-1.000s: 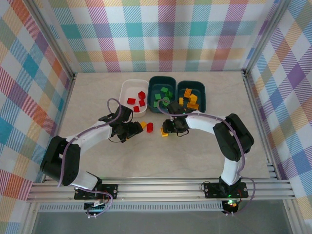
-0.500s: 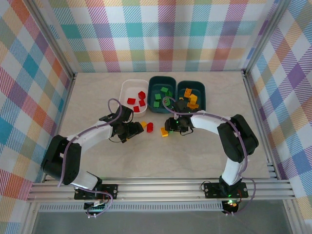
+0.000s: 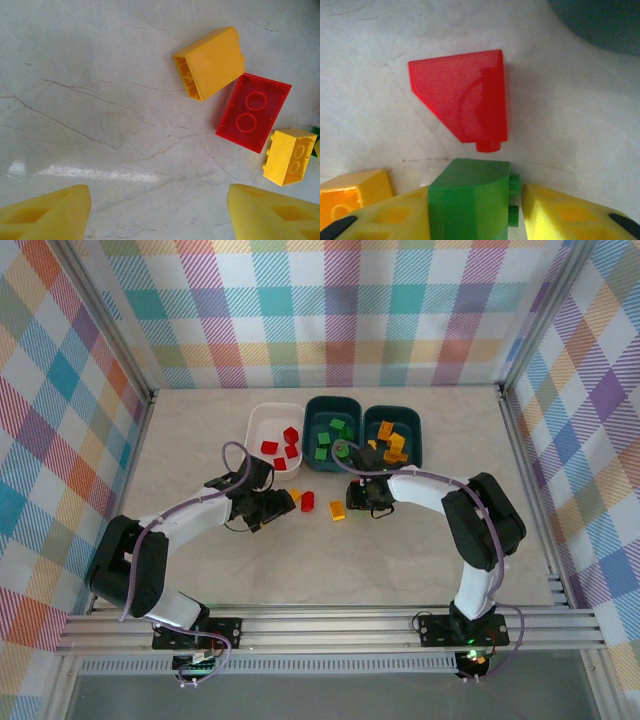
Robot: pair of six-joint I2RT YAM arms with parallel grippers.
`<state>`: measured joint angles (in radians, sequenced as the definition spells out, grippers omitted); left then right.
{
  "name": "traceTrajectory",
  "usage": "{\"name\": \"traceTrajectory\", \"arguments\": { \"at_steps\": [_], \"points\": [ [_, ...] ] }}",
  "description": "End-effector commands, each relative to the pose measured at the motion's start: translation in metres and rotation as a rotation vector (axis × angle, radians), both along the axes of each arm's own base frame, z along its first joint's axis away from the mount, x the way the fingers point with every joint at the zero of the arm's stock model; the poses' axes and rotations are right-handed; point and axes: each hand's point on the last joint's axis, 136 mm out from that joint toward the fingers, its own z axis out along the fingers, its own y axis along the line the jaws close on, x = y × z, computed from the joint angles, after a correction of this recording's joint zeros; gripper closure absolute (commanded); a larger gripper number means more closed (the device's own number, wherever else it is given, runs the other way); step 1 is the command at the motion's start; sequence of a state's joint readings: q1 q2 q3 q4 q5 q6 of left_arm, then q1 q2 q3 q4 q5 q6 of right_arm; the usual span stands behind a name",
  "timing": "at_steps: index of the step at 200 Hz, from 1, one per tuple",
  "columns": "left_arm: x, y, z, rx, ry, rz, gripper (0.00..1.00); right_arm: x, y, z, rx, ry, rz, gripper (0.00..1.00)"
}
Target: Sort the legos into containers by color
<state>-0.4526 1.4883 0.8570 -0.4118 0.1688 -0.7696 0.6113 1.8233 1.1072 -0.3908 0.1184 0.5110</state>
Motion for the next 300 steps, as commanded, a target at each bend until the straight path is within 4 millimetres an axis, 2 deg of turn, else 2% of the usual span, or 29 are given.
{"name": "traceTrajectory", "arguments": {
  "at_steps": [1,49,61,80,100,145,161,180,214,242,272,300],
  "points": [
    [0.004,-0.001,0.003,-0.016,0.001,0.011,0.28,0.005,0.000,-0.001,-0.090,-0.024,0.021,0.52],
    [-0.001,0.004,0.000,0.009,0.007,0.008,0.28,0.002,0.007,-0.007,-0.096,-0.008,0.043,0.56],
    [0.000,0.004,0.000,0.009,0.007,0.008,0.28,0.000,0.008,-0.009,-0.089,-0.004,0.038,0.60],
    [0.001,0.005,0.002,0.012,-0.003,0.011,0.28,-0.001,0.005,-0.003,-0.092,-0.027,0.030,0.63],
    [0.003,0.007,0.006,0.029,-0.012,0.003,0.28,-0.001,0.004,0.012,-0.083,-0.066,0.031,0.65],
    [0.009,0.011,0.016,0.033,-0.033,0.009,0.28,0.011,0.017,0.066,-0.010,-0.176,0.040,0.65],
    [0.009,0.010,0.018,0.028,-0.037,0.001,0.28,0.024,0.023,0.084,-0.004,-0.229,0.056,0.65],
    [0.012,-0.003,0.026,0.018,-0.055,-0.053,0.28,0.054,0.032,0.096,0.001,-0.271,0.063,0.65],
    [0.028,-0.031,0.046,0.125,-0.109,-0.186,0.28,0.121,0.040,0.085,0.003,-0.274,0.036,0.64],
    [0.038,-0.049,0.041,0.159,-0.092,-0.245,0.30,0.162,0.045,0.089,0.059,-0.267,0.020,0.59],
    [0.038,-0.060,0.024,0.186,-0.056,-0.276,0.30,0.178,0.051,0.112,0.075,-0.304,0.039,0.43],
    [0.035,-0.059,0.010,0.226,-0.033,-0.266,0.31,0.170,0.045,0.136,0.083,-0.349,0.043,0.38]
  ]
}}
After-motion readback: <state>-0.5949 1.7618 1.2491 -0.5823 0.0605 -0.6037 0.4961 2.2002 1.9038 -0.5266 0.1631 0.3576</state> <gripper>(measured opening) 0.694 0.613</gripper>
